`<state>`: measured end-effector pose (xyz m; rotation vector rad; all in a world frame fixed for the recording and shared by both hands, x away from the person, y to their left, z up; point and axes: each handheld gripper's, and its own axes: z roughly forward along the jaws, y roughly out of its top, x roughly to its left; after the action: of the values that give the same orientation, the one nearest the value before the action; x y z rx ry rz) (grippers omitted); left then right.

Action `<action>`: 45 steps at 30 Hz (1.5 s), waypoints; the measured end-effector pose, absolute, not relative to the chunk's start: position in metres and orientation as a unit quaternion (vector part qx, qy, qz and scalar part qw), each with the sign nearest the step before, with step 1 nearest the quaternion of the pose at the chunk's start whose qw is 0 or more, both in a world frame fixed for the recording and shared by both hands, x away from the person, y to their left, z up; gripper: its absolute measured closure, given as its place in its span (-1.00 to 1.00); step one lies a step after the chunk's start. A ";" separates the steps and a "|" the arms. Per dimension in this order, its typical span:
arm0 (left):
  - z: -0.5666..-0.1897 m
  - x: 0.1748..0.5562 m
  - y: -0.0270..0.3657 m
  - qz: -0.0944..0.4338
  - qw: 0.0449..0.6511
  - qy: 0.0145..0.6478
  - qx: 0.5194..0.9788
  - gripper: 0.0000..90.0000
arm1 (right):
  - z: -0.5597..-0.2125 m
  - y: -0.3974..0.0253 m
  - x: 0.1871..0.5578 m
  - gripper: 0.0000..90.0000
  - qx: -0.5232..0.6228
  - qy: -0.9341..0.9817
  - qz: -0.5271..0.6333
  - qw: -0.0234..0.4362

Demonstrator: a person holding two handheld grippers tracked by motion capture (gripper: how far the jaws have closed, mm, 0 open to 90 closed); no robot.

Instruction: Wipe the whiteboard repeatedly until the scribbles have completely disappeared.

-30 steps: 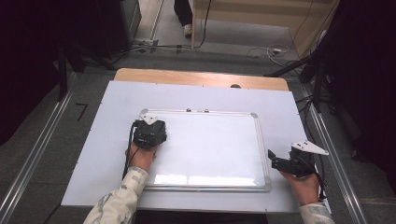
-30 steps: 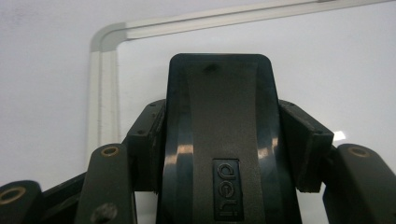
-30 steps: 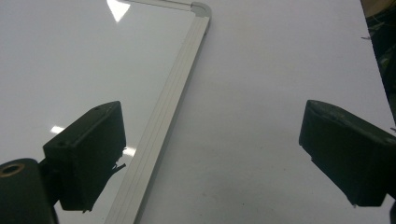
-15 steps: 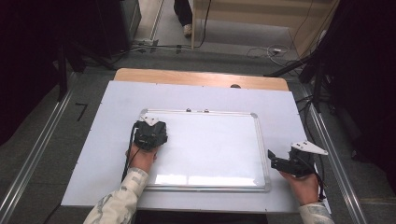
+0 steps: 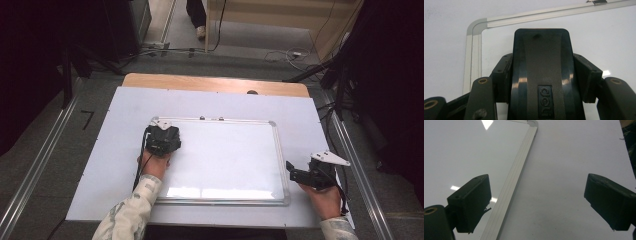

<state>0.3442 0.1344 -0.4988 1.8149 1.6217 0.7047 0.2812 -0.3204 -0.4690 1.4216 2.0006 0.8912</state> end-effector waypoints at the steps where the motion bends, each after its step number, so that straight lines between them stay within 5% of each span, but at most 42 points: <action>1: -0.499 0.346 0.135 0.266 0.297 0.612 0.683 -0.09 | -0.469 -0.320 0.282 -0.87 0.526 0.740 0.328 0.261; 13: -0.499 0.353 0.135 0.268 0.296 0.616 0.679 -0.09 | -0.469 -0.319 0.282 -0.87 0.523 0.741 0.330 0.261; 45: -0.501 0.272 0.151 0.263 0.300 0.606 0.688 -0.10 | -0.470 -0.318 0.282 -0.87 0.525 0.742 0.325 0.261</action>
<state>0.2717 0.1506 -0.5009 1.8270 1.6091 0.6989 0.2823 -0.3176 -0.4701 1.4225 2.0086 0.8798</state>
